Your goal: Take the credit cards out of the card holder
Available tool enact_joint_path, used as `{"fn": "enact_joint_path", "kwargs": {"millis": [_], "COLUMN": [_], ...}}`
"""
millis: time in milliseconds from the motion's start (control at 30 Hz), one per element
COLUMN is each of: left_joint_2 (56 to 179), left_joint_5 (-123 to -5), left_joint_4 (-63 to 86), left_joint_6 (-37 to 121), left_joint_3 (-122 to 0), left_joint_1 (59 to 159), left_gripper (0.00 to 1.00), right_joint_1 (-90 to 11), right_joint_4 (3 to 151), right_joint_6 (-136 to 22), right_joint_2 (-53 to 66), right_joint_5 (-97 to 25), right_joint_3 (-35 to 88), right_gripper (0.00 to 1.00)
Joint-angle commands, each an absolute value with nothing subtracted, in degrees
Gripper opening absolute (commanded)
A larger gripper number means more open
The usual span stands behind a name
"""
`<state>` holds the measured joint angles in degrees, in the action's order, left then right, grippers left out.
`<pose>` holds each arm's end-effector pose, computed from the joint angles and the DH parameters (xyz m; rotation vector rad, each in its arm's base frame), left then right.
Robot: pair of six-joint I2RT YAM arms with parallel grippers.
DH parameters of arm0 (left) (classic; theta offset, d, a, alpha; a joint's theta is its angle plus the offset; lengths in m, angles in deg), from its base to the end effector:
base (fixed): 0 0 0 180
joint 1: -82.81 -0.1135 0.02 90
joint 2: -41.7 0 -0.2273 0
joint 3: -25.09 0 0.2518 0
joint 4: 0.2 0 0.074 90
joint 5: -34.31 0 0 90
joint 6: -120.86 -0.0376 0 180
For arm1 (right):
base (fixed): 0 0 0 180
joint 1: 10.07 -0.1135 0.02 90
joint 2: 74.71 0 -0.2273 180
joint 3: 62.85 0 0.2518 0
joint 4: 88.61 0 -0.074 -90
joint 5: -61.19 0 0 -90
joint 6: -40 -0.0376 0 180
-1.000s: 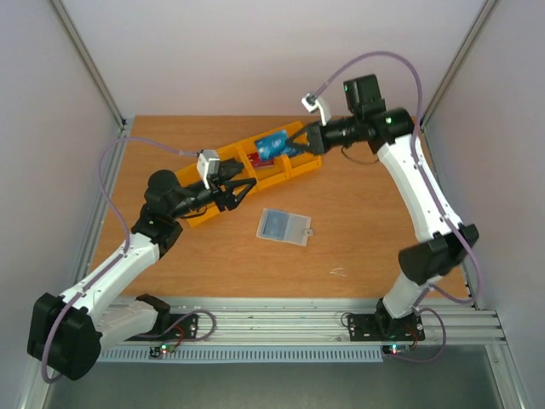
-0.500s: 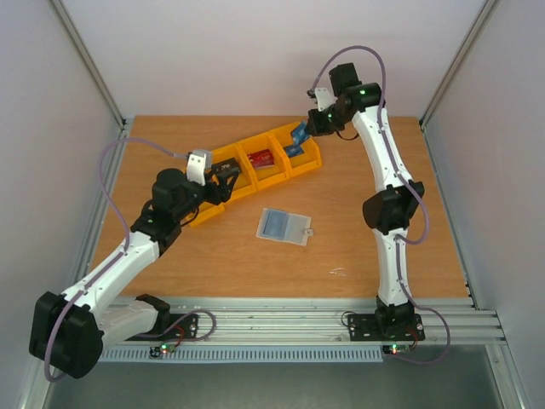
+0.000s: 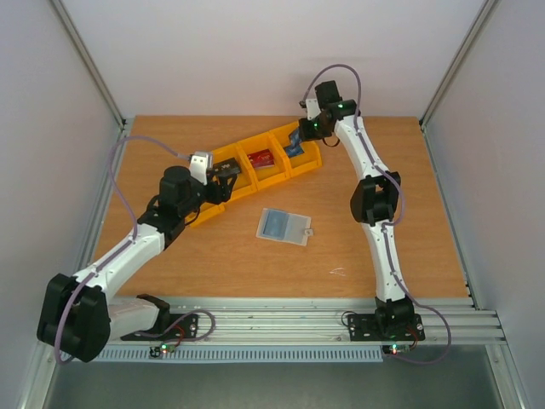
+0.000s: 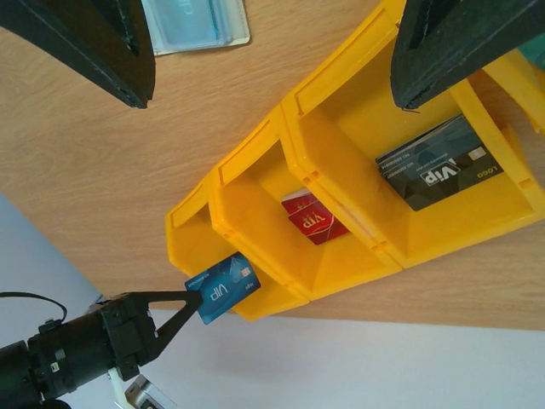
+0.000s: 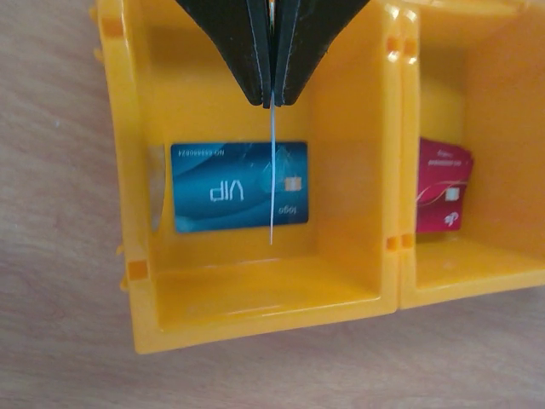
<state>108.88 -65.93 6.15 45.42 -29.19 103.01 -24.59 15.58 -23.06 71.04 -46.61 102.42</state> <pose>0.2624 -0.1037 0.2302 0.2187 1.9315 -0.5773 0.4871 0.1380 0.2342 -0.9994 2.3043 0.3083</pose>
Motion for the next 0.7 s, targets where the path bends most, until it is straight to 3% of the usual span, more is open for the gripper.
{"fn": "enact_joint_path", "kwargs": {"millis": [0, 400, 667], "left_joint_2": [110.35, 112.0, 112.48], "left_joint_5": [-66.41, -66.35, -66.95], "left_joint_4": [2.01, 0.92, 0.7], "left_joint_6": [45.61, 43.93, 44.6], "left_joint_3": [-29.56, -28.97, -28.56], "left_joint_1": [102.5, 102.24, 102.23], "left_gripper": [0.77, 0.76, 0.76], "right_joint_1": [-24.83, -24.76, -24.22], "right_joint_4": [19.97, 16.6, 17.83], "right_joint_6": [-23.33, -20.61, -20.62], "right_joint_2": [73.91, 77.81, 79.38], "right_joint_5": [-46.92, -57.46, -53.63], "right_joint_3": [105.53, 105.62, 105.67], "right_gripper": [0.01, 0.01, 0.02]}}
